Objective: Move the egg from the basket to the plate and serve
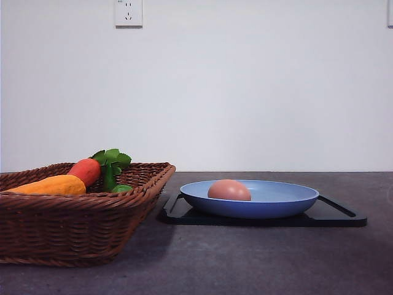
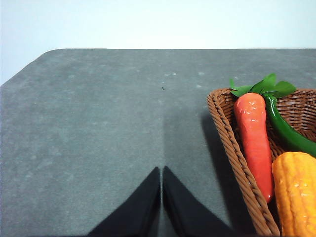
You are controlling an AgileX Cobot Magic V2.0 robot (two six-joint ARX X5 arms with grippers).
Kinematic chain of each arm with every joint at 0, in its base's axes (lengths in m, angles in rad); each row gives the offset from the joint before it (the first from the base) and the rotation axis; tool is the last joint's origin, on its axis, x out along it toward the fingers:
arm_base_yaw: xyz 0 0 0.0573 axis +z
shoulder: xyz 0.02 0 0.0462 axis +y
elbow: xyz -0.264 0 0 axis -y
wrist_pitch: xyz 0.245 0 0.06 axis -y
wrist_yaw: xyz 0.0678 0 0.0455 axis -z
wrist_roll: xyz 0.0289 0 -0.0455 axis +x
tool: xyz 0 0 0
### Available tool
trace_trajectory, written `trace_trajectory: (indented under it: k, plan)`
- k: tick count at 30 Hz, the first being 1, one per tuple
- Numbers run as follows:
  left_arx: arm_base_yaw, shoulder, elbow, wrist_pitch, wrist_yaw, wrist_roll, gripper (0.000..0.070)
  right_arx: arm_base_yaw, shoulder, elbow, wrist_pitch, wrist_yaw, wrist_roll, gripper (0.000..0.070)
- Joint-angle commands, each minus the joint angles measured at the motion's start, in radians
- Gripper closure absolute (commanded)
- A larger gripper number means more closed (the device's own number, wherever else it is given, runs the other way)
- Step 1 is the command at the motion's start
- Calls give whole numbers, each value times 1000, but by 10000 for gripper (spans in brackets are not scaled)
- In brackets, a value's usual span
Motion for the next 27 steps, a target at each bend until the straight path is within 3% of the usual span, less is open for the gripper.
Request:
trace_trajectory:
  k: [1,8,27]
  plan:
    - [2,-2,-23,-3,1,6,700,-11,-4,-6,-16,-14,-7,700]
    - [2,-2,-23,-3,1,6,700,-19,-4,-6,-148,-12,-2,700]
    - [2,-2,-23,-3,1,6,700,-19,-4,-6,-146,-10,-3,700]
